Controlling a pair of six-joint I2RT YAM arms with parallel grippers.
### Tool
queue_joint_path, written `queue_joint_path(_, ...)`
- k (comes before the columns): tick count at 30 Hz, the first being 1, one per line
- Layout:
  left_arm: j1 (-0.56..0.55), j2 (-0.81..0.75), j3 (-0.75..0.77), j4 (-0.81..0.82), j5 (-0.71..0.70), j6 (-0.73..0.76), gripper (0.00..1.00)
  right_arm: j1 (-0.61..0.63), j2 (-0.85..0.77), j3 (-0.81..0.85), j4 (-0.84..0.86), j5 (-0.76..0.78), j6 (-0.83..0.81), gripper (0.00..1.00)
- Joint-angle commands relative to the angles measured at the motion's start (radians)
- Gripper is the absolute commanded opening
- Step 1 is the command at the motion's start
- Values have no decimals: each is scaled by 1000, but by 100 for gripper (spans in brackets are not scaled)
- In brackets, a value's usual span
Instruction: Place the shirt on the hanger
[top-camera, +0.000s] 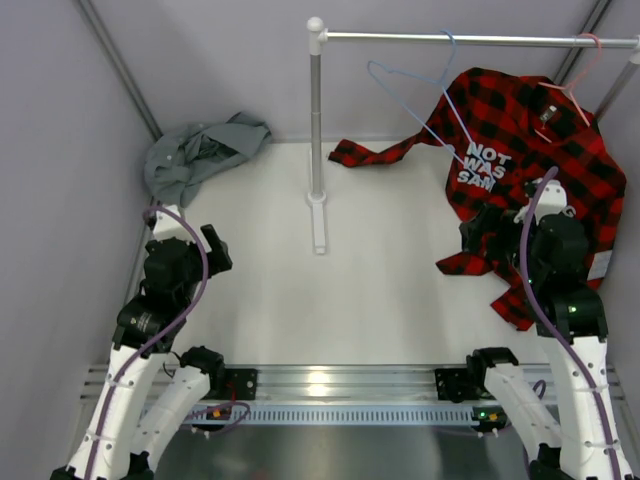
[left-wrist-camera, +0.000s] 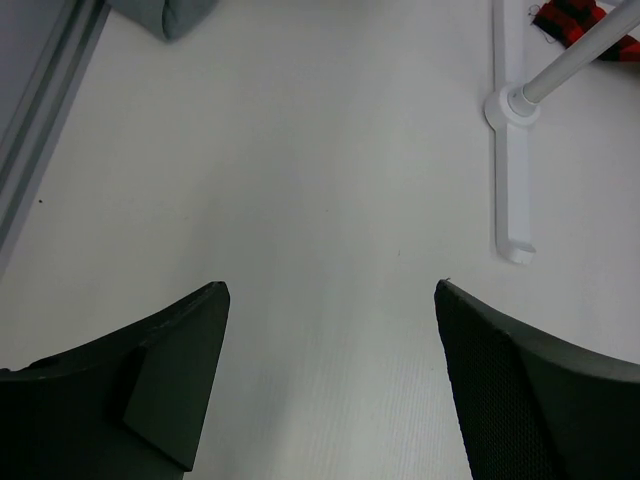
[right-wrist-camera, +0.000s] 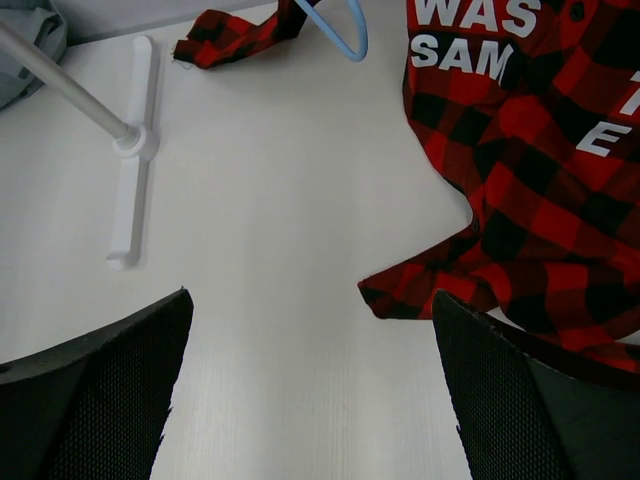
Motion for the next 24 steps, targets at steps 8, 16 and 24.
queue_joint_path(8, 12, 78, 56, 5, -136, -92, 88, 8, -56, -62, 143, -209, 53, 100)
queue_joint_path(16, 12, 402, 194, 17, -244, -424, 98, 10, -116, -183, 295, -385, 128, 100)
queue_joint_path(24, 186, 981, 531, 196, -269, -367, 98, 8, -107, -184, 252, -335, 80, 99)
